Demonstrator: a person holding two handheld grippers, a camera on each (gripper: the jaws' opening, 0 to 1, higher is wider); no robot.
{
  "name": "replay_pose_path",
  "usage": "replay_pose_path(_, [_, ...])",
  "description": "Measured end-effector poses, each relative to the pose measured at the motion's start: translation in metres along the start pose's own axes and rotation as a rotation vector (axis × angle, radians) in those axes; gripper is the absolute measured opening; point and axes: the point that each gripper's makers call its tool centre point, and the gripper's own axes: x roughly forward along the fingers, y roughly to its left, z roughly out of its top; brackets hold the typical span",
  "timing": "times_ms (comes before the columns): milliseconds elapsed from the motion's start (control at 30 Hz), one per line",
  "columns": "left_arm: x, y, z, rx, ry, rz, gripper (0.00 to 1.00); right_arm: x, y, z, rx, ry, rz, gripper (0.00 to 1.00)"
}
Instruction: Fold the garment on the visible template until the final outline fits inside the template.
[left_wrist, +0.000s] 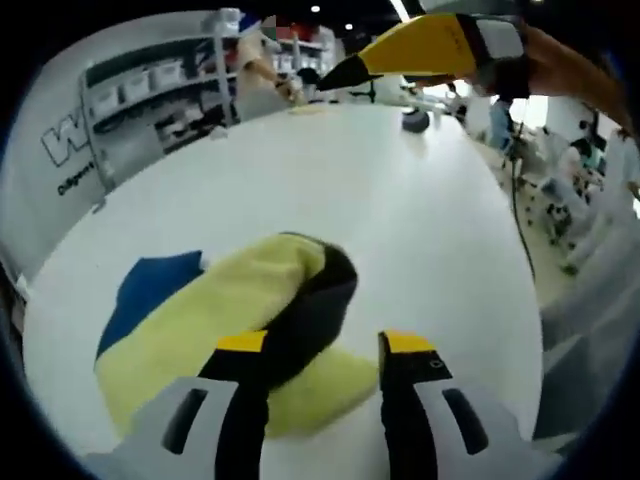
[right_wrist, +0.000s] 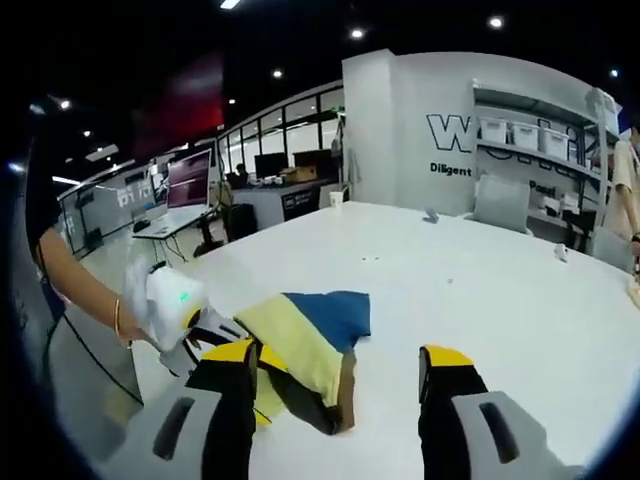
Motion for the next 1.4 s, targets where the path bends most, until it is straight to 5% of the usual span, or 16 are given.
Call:
replay_pose_path(367, [0.013, 0.012, -0.005, 0.023, 0.046, 0.02, 0.17, -0.005, -0.007, -0.003, -0.002, 0.015, -0.002, 0.59])
replay_pose_path(633, [0.019, 0.01, -0.01, 0.01, 0.027, -0.013, 0.0, -0.006, -0.006, -0.004, 0.008, 0.012, 0.004, 0.59])
replay_pose_path(933, [0.016, 0.01, -0.011, 0.029, 0.034, -0.047, 0.0, -0.005, 0.001, -0.01, -0.021, 0.04, 0.03, 0.63])
replay_pose_path(1033, [0.007, 0.012, -0.02, 0.019, 0.094, -0.046, 0.0, -0.007, 0.004, -0.018, -0.013, 0.07, 0.039, 0.63])
replay_pose_path(1400, [-0.035, 0.015, -0.027, 0.105, 0.125, -0.031, 0.0, -0.012, 0.017, -0.029, -0.031, 0.11, 0.079, 0.65])
